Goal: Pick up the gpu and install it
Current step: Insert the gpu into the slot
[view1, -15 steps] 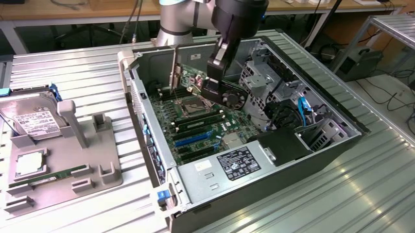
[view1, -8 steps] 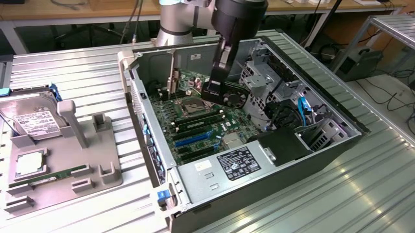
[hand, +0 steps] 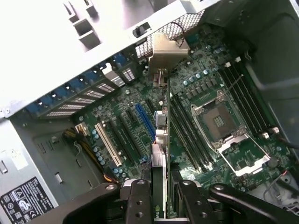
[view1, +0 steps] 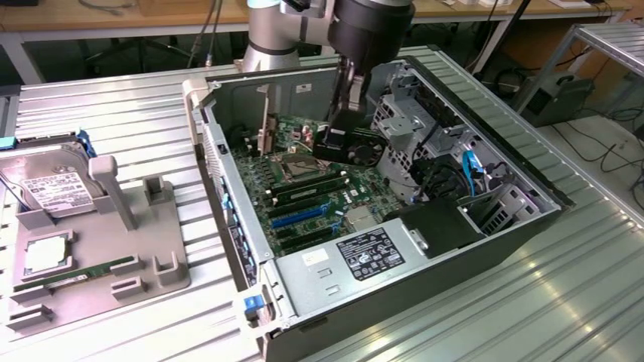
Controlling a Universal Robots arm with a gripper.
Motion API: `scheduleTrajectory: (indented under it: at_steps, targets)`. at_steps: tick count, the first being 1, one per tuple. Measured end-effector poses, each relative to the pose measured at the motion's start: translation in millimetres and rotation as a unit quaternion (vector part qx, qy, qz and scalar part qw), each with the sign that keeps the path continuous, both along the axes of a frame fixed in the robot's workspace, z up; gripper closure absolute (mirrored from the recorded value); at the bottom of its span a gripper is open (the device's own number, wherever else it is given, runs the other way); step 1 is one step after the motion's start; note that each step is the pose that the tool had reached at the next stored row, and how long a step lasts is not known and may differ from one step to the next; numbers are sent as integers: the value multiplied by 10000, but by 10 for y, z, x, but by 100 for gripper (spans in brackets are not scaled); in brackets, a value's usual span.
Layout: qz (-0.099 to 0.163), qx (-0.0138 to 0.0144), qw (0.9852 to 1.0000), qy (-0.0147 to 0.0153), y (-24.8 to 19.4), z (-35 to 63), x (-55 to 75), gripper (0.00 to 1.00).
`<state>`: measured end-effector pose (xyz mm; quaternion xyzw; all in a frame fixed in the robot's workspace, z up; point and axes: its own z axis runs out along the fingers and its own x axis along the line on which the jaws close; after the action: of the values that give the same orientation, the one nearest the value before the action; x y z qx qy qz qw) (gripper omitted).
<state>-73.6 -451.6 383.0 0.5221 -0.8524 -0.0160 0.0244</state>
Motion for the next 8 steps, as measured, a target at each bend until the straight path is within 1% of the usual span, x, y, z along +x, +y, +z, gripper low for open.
scheduleTrajectory:
  at_steps: [3,4,7,8]
  targets:
    - [276,0,9996,0,0,-12,0,74]
    - [406,0,9992,0,0,-17,0,74]
    - [670,0,9978,0,0,-30,0,74]
    - [789,0,9969,0,0,-35,0,74]
